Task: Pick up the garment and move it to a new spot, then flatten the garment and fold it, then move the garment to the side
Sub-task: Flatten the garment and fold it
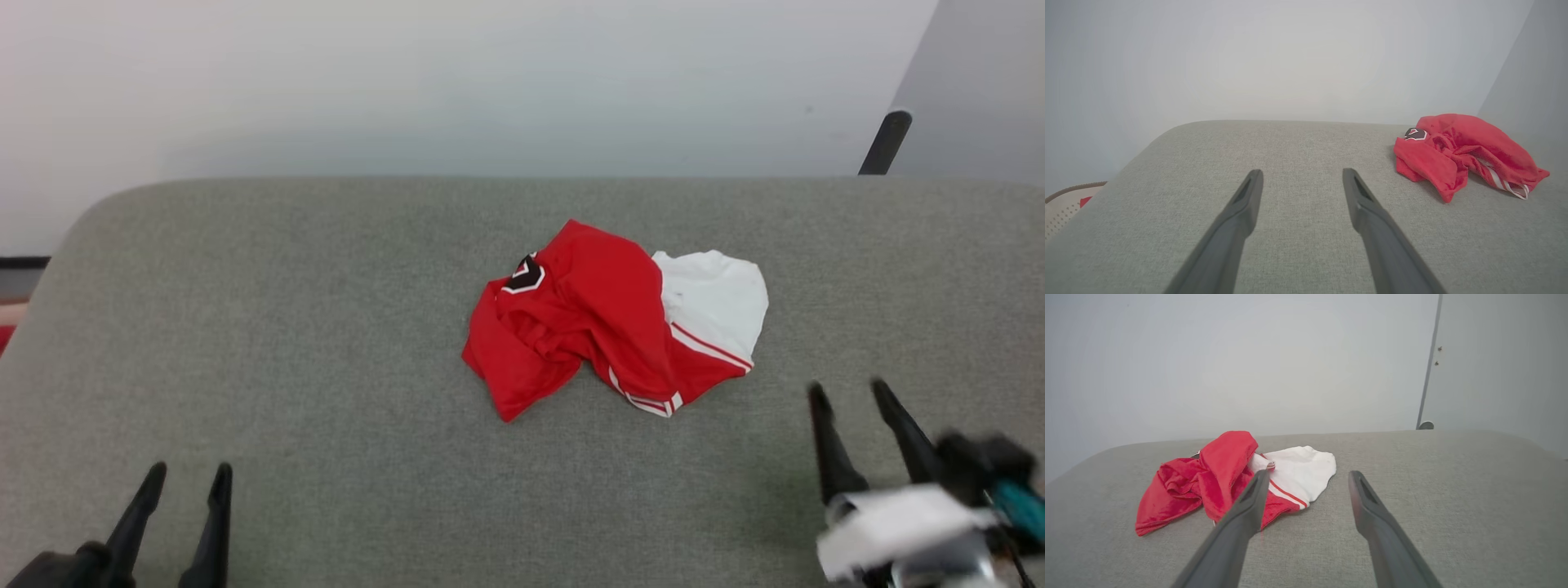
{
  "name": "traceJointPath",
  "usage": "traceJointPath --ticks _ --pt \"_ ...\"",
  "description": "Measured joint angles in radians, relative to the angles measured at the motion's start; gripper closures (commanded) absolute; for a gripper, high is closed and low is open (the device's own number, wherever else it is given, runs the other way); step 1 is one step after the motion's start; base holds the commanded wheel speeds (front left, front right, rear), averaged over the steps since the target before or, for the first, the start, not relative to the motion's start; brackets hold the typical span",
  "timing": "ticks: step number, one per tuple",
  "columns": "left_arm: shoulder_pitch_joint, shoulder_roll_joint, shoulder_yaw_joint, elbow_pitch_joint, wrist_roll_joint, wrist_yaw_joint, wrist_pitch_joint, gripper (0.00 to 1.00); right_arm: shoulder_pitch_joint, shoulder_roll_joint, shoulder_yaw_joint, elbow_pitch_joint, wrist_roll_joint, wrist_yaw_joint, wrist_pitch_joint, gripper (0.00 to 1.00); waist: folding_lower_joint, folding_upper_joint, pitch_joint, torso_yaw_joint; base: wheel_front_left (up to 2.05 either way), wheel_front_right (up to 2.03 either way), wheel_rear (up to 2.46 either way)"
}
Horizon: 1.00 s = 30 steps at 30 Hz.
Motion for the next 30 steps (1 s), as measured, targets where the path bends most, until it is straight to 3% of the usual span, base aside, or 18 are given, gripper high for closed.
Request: traceJointPath --ticks 5,10,17,22,30 --pt "-0.030 -0.004 -0.012 -0.017 -0.019 0.000 0.000 0.00 -0.182 -0.004 0.046 0.048 -0.022 0.000 0.186 0.00 0.0000 0.0000 0.040 0.008 0.00 0.00 0.00" --pt "-0.084 0.008 -0.058 -0.014 -0.053 0.000 0.000 0.00 -0.420 -0.083 0.106 0.165 -0.054 0.000 0.446 0.00 0.0000 0.0000 0.102 0.024 0.00 0.00 0.00" --pt "-0.166 0.026 -0.112 -0.001 -0.107 0.000 0.000 0.00 -0.683 -0.145 0.129 0.330 -0.013 0.000 0.714 0.00 0.0000 0.0000 0.197 0.070 0.00 0.00 0.00" --pt "-0.216 0.037 -0.149 0.013 -0.133 0.000 0.000 0.00 -0.805 -0.214 0.181 0.432 0.032 0.000 0.824 0.00 0.0000 0.0000 0.261 0.114 0.00 0.00 0.00" --pt "-0.272 0.041 -0.185 0.022 -0.164 0.000 0.000 0.00 -0.918 -0.312 0.315 0.534 0.072 0.000 0.898 0.00 0.0000 0.0001 0.354 0.178 0.00 0.00 0.00"
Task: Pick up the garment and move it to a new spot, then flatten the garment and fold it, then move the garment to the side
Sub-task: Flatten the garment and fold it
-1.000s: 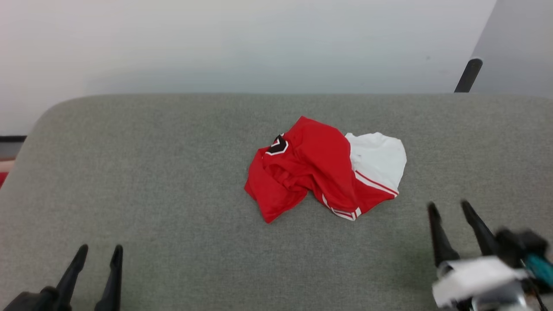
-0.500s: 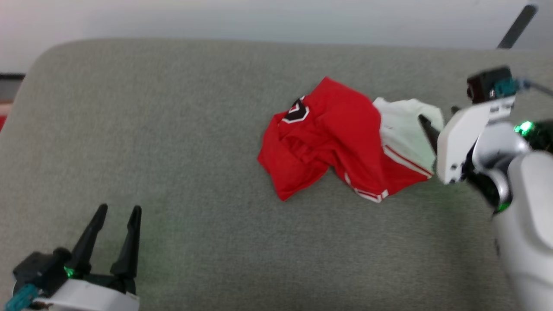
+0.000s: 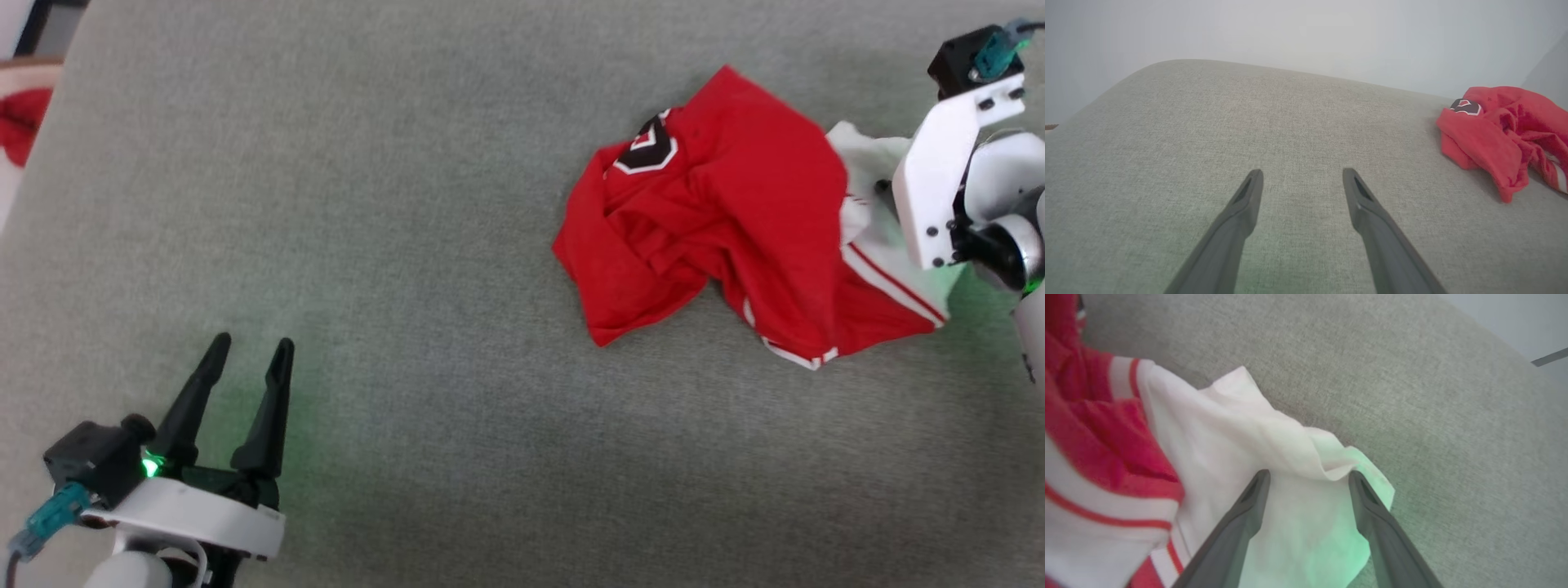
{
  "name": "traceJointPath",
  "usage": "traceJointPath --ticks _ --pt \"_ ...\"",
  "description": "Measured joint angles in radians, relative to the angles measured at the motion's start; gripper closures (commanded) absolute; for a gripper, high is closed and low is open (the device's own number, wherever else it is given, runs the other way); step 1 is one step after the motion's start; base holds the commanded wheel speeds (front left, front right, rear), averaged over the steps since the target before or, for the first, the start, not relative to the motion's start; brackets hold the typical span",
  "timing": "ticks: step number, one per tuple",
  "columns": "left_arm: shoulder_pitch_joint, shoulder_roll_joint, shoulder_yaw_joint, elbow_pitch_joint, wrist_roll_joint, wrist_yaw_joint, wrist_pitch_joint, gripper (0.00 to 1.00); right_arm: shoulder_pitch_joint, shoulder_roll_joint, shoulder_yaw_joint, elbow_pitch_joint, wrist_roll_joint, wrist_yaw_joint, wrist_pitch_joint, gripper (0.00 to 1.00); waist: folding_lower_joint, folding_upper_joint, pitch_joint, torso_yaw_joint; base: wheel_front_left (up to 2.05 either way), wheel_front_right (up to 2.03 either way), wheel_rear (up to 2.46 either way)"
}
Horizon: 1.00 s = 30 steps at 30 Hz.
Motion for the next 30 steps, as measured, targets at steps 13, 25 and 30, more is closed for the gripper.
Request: traceJointPath --ticks 13,25,30 --pt "-0.027 0.008 -0.002 -0.004 -0.008 0.000 0.000 0.00 -0.054 -0.011 0.088 0.027 0.045 0.000 -0.069 1.00 0.0000 -0.0001 0.056 0.010 0.00 0.00 0.00" --pt "0.002 0.015 0.027 -0.028 0.002 0.000 0.000 0.00 0.095 -0.015 -0.256 -0.093 -0.072 0.000 -0.171 1.00 0.0000 -0.0001 0.031 -0.070 0.00 0.00 0.00" --pt "0.005 0.020 0.034 -0.036 0.002 0.000 0.000 0.00 0.222 0.059 -0.439 -0.205 -0.185 0.000 -0.121 1.00 0.0000 -0.0001 0.031 -0.090 0.00 0.00 0.00"
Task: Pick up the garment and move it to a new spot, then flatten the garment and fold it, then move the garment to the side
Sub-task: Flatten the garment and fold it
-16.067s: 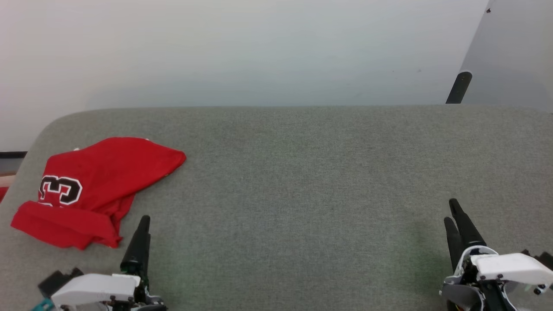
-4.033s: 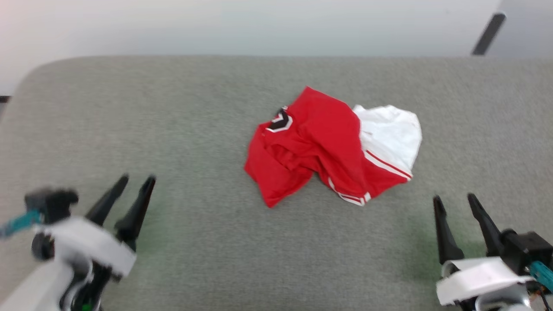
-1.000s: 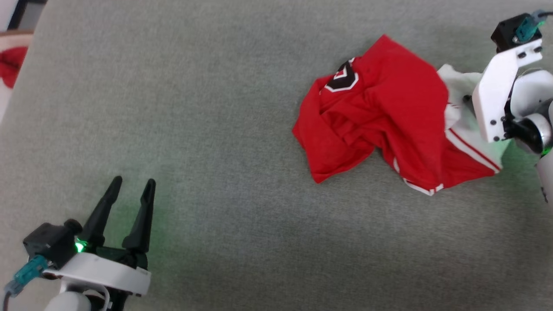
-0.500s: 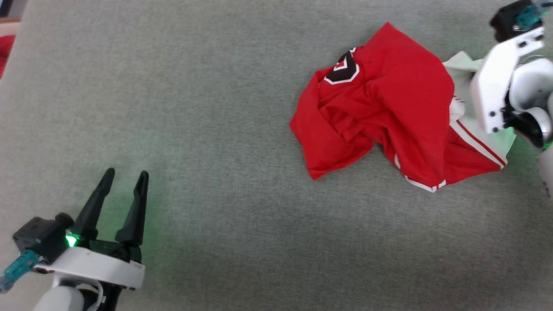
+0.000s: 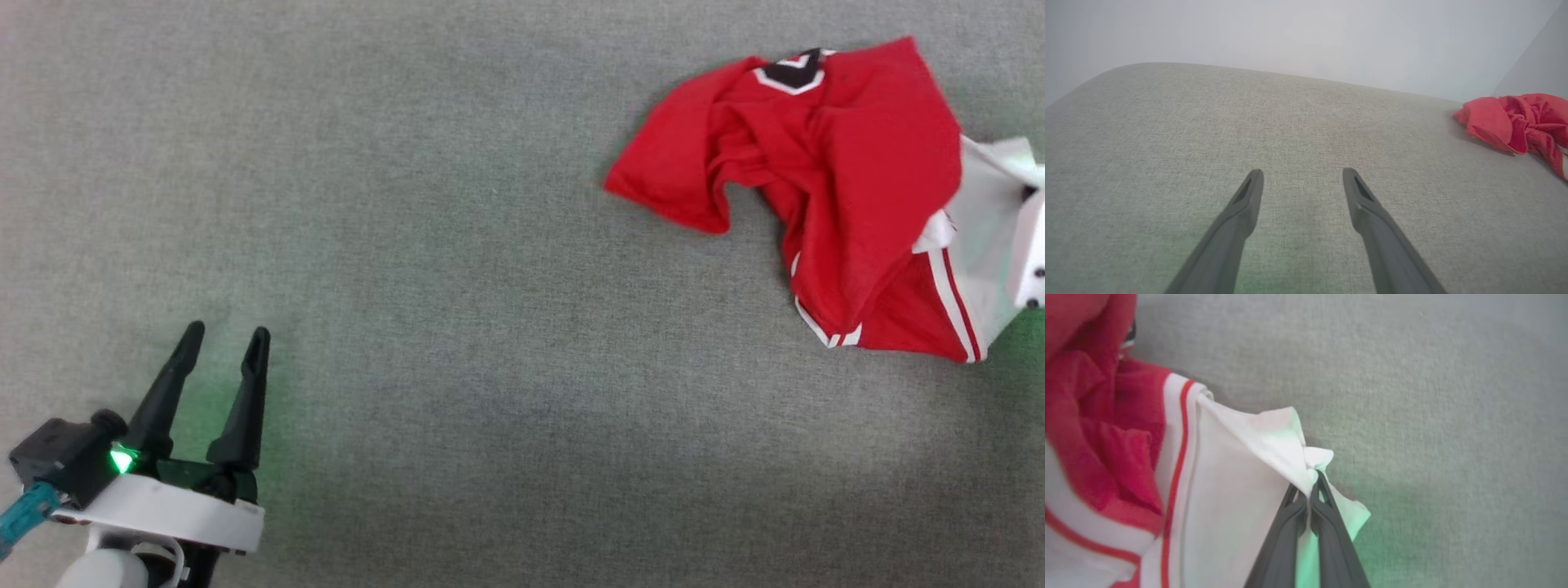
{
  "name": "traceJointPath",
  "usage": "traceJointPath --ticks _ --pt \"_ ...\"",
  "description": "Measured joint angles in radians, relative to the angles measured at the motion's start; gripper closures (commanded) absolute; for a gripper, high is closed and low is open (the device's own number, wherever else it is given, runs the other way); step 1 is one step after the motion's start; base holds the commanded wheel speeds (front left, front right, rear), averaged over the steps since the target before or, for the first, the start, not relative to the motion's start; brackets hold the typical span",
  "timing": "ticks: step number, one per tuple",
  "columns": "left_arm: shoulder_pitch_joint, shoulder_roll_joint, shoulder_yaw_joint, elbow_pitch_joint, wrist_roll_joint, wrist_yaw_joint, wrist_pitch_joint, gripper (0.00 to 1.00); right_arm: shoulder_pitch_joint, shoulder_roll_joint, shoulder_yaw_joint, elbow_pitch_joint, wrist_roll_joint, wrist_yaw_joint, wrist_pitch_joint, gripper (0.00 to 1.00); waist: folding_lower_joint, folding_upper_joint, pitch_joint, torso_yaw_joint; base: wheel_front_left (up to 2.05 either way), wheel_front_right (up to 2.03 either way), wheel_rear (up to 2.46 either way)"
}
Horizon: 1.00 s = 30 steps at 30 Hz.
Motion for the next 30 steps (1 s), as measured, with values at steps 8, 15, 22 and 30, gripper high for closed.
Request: traceJointPath --ticks 8,15,22,30 --pt "-0.018 0.017 -0.016 0.002 0.005 0.000 0.000 0.00 0.081 0.130 -0.128 -0.136 -0.075 0.000 -0.069 0.00 0.0000 0.0000 0.000 -0.004 0.00 0.00 0.00" --pt "-0.047 0.094 -0.039 -0.014 0.004 0.000 0.000 0.00 0.178 0.179 -0.114 -0.249 -0.046 0.000 -0.238 0.00 0.0000 0.0000 -0.040 -0.021 0.00 0.00 0.00" --pt "-0.222 0.331 -0.275 -0.056 0.004 0.000 0.000 0.00 0.405 0.241 0.072 -0.420 0.097 0.000 -0.413 0.00 0.0000 0.0000 -0.072 -0.092 0.00 0.00 0.00" --pt "-0.658 0.490 -0.756 -0.126 -0.049 0.000 0.258 0.00 0.580 0.251 0.235 -0.468 0.166 0.000 -0.558 0.00 0.0000 0.0000 -0.083 -0.194 0.00 0.00 0.00"
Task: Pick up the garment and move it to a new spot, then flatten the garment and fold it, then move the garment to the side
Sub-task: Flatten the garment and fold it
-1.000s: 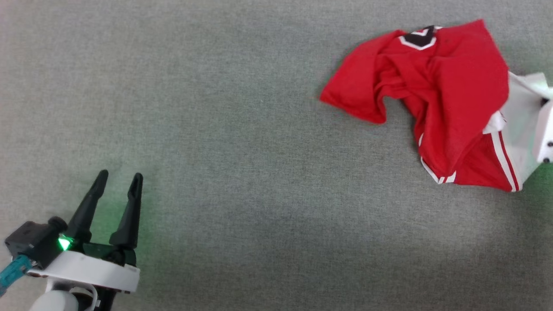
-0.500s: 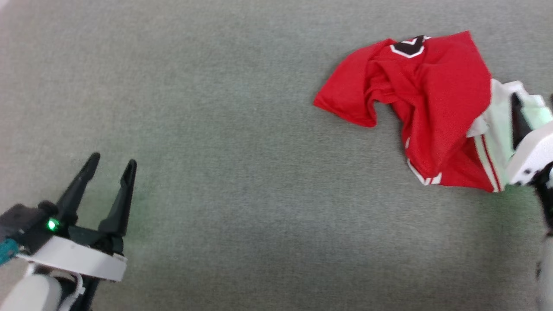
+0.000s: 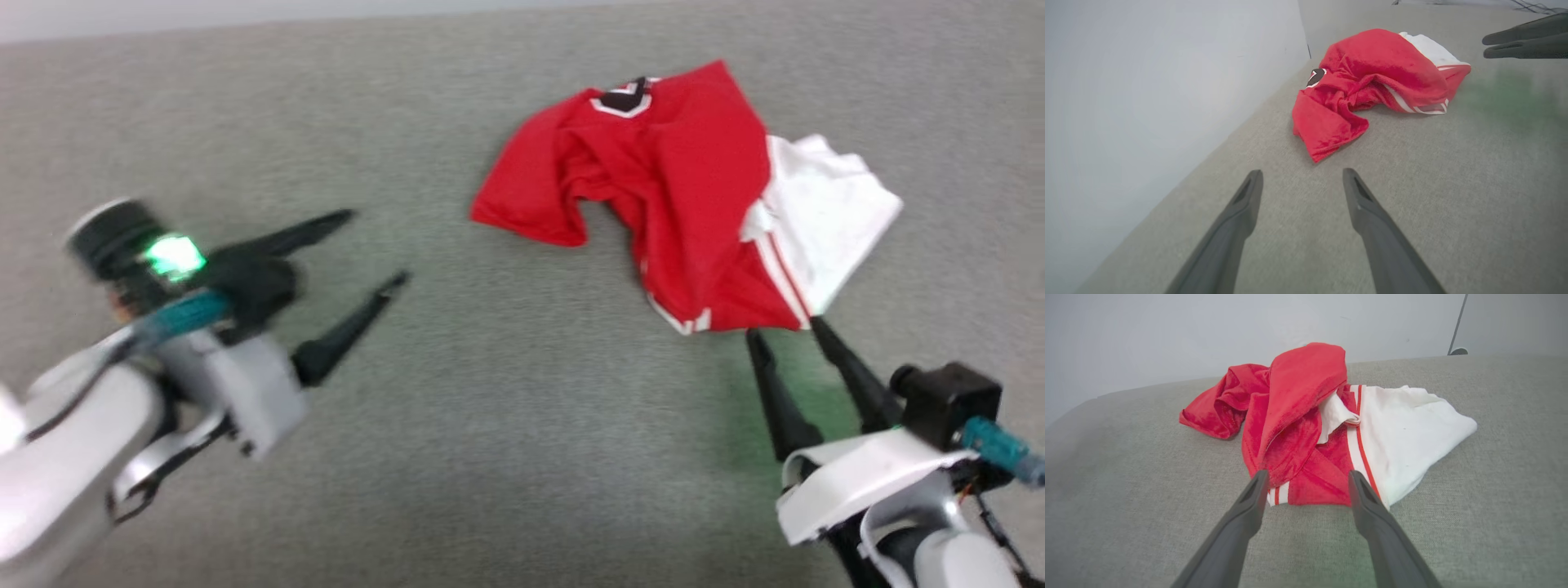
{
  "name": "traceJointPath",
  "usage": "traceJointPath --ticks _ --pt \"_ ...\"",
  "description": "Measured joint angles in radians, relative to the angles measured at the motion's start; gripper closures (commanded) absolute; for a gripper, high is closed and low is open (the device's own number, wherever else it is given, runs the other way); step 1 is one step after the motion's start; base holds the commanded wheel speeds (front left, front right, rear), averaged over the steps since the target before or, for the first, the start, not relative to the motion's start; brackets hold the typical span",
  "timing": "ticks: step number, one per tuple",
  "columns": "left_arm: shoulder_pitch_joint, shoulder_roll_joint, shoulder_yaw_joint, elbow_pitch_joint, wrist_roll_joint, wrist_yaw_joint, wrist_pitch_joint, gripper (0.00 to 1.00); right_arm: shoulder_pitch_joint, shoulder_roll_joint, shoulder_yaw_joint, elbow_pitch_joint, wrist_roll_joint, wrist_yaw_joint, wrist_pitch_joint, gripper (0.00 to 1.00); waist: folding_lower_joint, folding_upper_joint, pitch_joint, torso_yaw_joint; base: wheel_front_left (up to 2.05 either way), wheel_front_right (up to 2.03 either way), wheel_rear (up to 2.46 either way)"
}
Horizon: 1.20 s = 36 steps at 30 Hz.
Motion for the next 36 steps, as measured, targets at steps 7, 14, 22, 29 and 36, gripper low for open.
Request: traceJointPath --ticks 7,14,22,29,36 --pt "-0.394 -0.088 -0.384 0.023 -0.127 0.000 0.255 0.00 0.038 0.000 0.051 0.014 0.041 0.000 -0.100 0.00 0.0000 0.0000 0.022 -0.103 0.00 0.00 0.00" --pt "-0.587 -0.198 -0.409 0.087 -0.271 0.000 0.435 0.00 0.034 0.000 0.126 0.039 0.070 0.000 -0.185 0.00 0.0000 0.0000 0.075 -0.201 0.00 0.00 0.00" --pt "-0.639 -0.253 -0.410 0.154 -0.326 0.000 0.602 0.00 0.030 0.000 0.179 0.067 0.092 0.000 -0.233 0.00 0.0000 0.0000 0.129 -0.296 0.00 0.00 0.00" --pt "-0.672 -0.312 -0.411 0.252 -0.380 0.000 0.593 0.00 0.013 0.001 0.201 0.084 0.101 0.000 -0.242 0.00 0.0000 0.0000 0.155 -0.339 0.00 0.00 0.00" --pt "-0.663 -0.349 -0.411 0.284 -0.304 0.000 0.621 0.00 -0.006 0.001 0.230 0.084 0.111 0.000 -0.252 0.00 0.0000 0.0000 0.178 -0.356 0.00 0.00 0.00"
